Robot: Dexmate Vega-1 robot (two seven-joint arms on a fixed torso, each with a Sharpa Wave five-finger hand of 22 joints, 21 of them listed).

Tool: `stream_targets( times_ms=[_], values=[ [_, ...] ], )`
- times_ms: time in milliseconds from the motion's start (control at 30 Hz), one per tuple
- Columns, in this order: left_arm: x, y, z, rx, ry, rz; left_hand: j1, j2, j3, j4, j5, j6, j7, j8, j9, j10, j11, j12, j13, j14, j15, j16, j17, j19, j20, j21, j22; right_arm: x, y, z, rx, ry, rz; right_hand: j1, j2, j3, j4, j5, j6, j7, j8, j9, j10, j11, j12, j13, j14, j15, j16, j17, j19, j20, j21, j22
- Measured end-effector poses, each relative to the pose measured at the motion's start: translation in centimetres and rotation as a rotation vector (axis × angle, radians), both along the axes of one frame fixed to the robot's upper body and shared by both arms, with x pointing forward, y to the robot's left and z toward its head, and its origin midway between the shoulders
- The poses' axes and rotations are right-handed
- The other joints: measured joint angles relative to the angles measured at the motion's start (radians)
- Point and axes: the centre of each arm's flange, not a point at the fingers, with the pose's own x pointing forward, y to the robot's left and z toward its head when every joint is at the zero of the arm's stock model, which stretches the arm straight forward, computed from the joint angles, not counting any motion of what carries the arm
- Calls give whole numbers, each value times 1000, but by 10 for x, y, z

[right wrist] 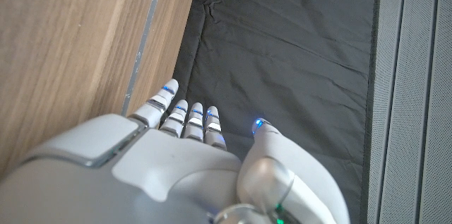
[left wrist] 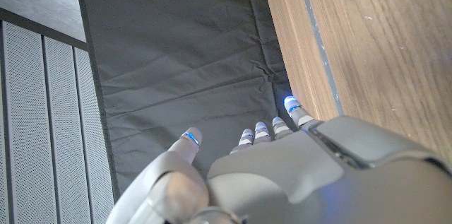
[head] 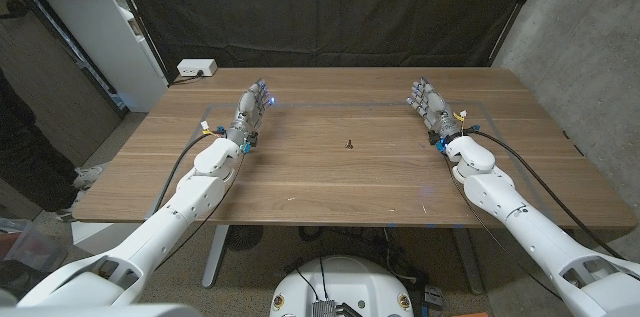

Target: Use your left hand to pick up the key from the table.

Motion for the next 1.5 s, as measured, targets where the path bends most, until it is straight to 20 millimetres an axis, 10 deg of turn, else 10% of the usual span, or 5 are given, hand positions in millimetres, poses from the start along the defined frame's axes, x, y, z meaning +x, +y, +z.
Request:
stream_targets(
  times_ms=[567, 1133, 1500],
  values=[
    [-3, 4, -2, 5, -1, 7, 16, 16, -7, -46, -4, -2, -9, 8, 0, -3, -14, 11, 0, -5, -2, 3, -8, -5, 6, 0, 0, -1, 3, 1, -1, -1, 1, 7, 7, 4, -4, 0, 3, 4, 0, 0, 0, 0, 0, 0, 0, 0, 0, 0, 0, 0, 0, 0],
    [-14, 5, 8, 74, -31, 70, 139, -21, -6, -192, -24, 3, -27, 34, 5, 8, 15, 38, 9, 11, 44, 22, 0, -5, 84, 0, 5, -3, 1, -3, 6, 2, 1, 6, 7, 12, -4, 0, 3, 4, 0, 0, 0, 0, 0, 0, 0, 0, 0, 0, 0, 0, 0, 0],
    [-22, 5, 19, 143, -61, 111, 182, -43, -3, -241, -31, 8, -25, 34, 9, 15, 22, 38, 14, 30, 54, 23, 5, -5, 99, -12, 5, -5, -1, -7, 12, 3, 1, 6, 7, 12, -4, 0, 3, 4, 0, 0, 0, 0, 0, 0, 0, 0, 0, 0, 0, 0, 0, 0]
  ],
)
